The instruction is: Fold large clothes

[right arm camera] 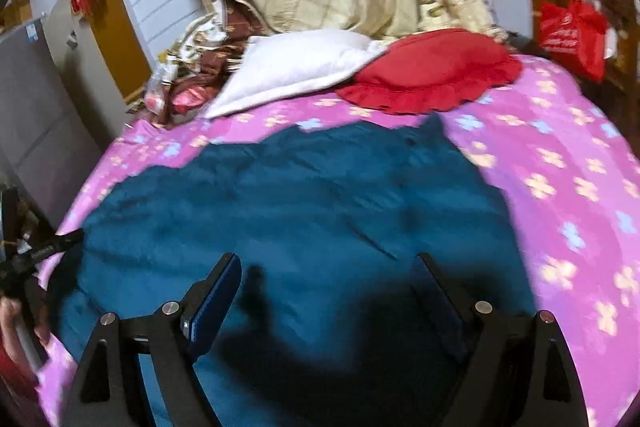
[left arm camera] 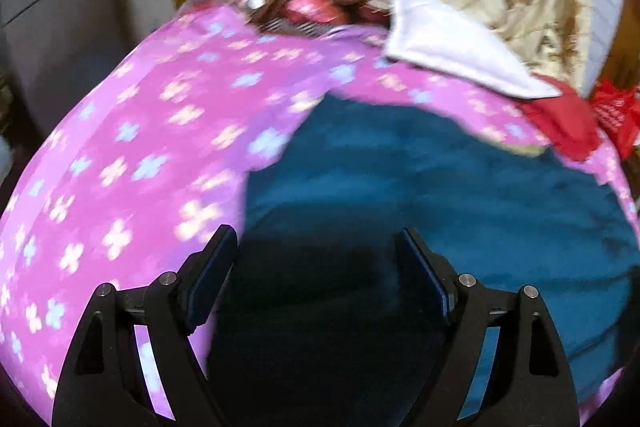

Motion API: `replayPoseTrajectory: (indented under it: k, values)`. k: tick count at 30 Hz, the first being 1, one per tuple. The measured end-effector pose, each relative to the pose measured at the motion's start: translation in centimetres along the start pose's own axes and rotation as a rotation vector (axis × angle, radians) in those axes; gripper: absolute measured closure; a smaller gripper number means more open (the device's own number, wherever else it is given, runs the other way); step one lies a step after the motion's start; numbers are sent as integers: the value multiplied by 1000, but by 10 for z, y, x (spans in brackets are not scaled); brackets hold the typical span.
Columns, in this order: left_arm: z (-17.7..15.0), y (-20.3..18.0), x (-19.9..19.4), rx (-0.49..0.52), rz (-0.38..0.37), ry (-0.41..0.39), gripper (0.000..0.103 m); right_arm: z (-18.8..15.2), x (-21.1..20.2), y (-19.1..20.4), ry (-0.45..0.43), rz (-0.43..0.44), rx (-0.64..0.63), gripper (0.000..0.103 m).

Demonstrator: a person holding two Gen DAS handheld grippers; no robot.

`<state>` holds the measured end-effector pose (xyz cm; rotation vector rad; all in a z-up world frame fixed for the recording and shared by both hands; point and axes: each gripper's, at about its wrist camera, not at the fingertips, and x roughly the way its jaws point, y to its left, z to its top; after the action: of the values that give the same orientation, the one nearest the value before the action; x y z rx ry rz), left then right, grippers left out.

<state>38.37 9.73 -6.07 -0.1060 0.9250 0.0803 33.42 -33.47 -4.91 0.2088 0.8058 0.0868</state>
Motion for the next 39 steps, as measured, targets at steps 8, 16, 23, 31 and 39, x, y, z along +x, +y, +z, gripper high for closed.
replayPoseTrajectory:
  k: [8,16,23,31,39]
  values:
    - [-3,25,4,-195,-106,109,14,-5,1,-10,44,-38,38,18]
    - [-36,18,-99,-105,-95,16,13,-31,-93,-21,-17,0,62,18]
    - [-102,17,-167,-62,-82,13,14,-87,-163,-28,-22,-14,56,18]
    - [-167,-6,-237,-30,-137,1,14,-144,-214,10,-52,21,15,18]
    - [-208,-31,-295,65,-92,-108,14,-172,-250,49,-94,30,-42,18]
